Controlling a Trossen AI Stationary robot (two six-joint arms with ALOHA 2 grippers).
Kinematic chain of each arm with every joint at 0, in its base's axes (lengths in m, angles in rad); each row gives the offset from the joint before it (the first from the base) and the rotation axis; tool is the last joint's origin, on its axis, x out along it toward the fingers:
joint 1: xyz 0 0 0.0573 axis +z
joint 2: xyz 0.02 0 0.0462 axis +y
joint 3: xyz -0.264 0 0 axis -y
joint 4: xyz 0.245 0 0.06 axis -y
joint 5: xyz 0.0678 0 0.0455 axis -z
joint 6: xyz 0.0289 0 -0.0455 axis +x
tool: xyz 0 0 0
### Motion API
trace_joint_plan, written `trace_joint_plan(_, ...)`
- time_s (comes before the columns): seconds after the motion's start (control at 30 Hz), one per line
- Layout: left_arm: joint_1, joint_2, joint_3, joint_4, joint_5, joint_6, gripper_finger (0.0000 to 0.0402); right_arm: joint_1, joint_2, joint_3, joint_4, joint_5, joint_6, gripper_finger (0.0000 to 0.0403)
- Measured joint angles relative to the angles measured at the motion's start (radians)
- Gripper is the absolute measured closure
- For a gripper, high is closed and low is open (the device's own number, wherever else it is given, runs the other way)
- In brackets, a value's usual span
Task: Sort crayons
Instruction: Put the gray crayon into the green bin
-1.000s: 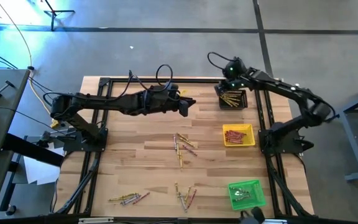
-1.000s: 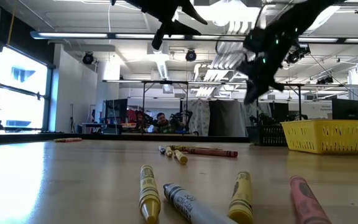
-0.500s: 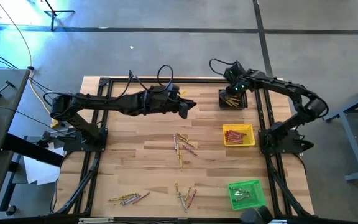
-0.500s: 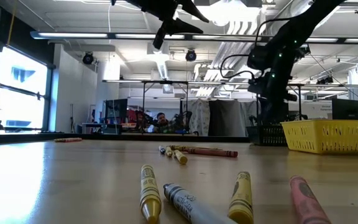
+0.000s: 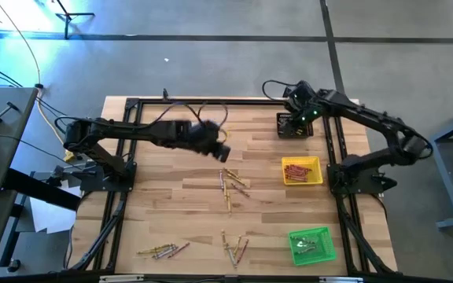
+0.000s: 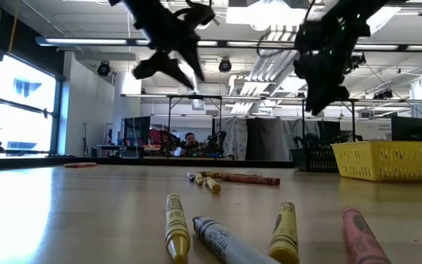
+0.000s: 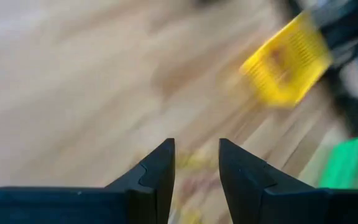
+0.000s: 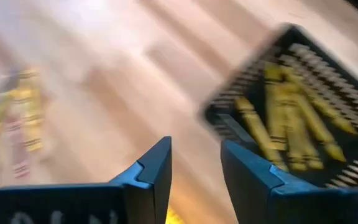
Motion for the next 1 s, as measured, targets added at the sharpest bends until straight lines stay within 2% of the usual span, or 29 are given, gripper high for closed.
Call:
trace_joint_plan(0.13, -0.086, 0.035, -0.001, -0.134, -0.005, -0.149, 0.0294, 0.123, -0.080, 0.000, -0.011, -0.015, 0.045, 0.0287)
trace_joint_plan(0.27, -0.153, 0.115, 0.001, -0.123, -0.070, -0.335, 0.0294, 0.240, -0.130, 0.000, -0.012, 0.029, 0.106, 0.0287)
trace_joint_plan(0.37, -0.180, 0.201, 0.000, -0.096, -0.067, -0.426, 0.0294, 0.309, -0.150, 0.000, -0.011, 0.064, 0.140, 0.0287)
trace_joint_plan(0.6, -0.196, 0.309, 0.000, 0.018, -0.086, -0.497, 0.0294, 0.406, -0.160, 0.000, -0.004, 0.086, 0.155, 0.0287)
trace_joint_plan(0.77, -0.193, 0.332, -0.002, -0.024, -0.130, -0.524, 0.0294, 0.446, -0.160, 0.000, -0.003, 0.086, 0.172, 0.0287)
trace_joint_plan(1.0, -0.162, 0.368, 0.002, 0.026, -0.148, -0.521, 0.0294, 0.473, -0.160, 0.000, 0.008, 0.087, 0.186, 0.0287)
